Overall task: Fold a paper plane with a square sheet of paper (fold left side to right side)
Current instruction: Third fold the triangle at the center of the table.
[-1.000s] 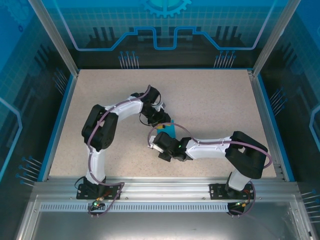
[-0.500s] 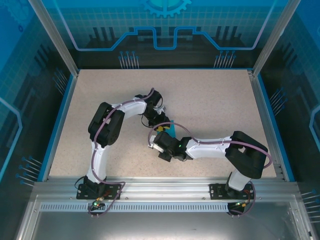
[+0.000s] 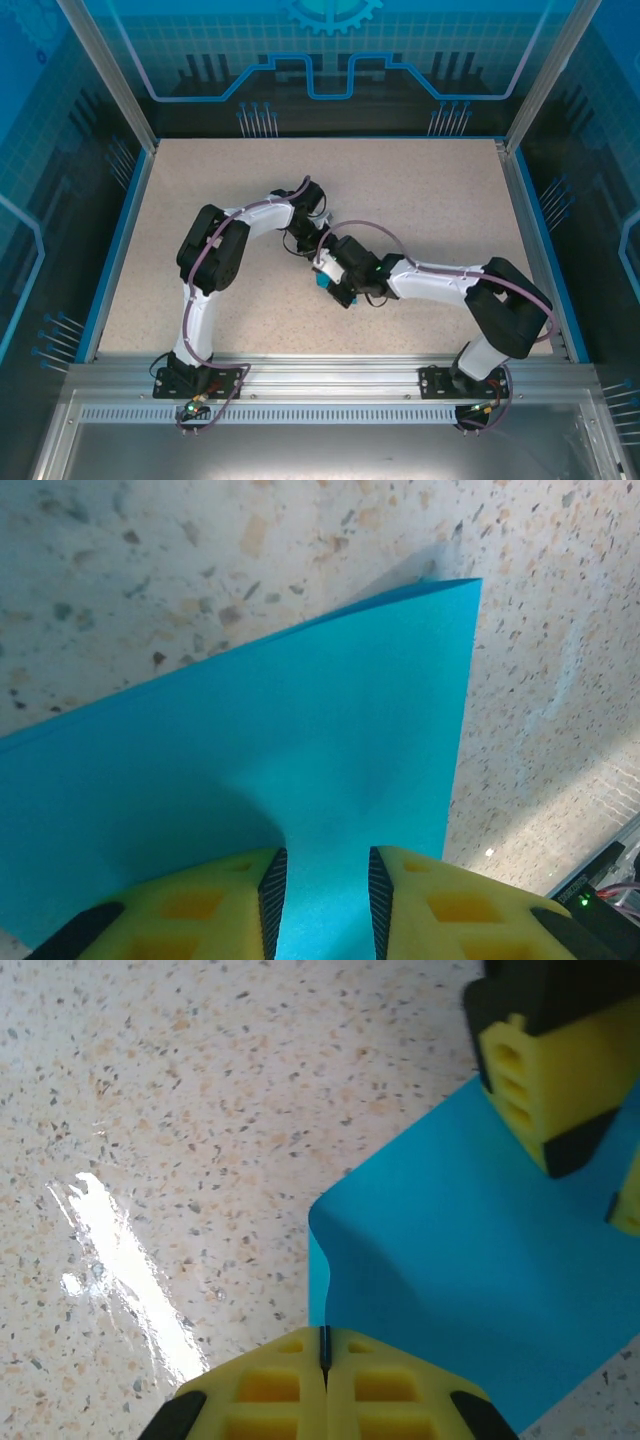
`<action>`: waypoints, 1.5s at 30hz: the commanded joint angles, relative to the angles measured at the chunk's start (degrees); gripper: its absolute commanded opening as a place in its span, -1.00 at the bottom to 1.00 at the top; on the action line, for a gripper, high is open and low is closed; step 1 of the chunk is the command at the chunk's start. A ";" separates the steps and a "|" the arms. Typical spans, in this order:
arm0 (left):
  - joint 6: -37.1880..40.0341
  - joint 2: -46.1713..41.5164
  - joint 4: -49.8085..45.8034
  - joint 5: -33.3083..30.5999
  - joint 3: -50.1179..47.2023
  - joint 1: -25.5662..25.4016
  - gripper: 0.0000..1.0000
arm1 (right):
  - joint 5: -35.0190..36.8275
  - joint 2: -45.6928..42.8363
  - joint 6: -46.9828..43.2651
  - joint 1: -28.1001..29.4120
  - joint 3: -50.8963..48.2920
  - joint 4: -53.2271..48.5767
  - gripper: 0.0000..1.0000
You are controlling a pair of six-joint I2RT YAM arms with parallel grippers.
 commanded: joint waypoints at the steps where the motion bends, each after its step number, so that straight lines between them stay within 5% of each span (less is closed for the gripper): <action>1: 1.59 3.08 -2.83 -2.63 -0.45 -0.84 -0.35 | -10.58 -0.68 1.59 -3.45 0.89 -2.45 -1.00; 16: 2.42 3.63 -3.41 -2.82 0.55 -1.15 -0.37 | -21.95 5.58 4.27 -13.13 5.14 -4.62 -1.00; 45: 3.17 4.18 -4.99 -3.69 1.96 -1.44 -0.36 | -23.10 10.48 7.89 -17.77 5.36 -5.30 -1.00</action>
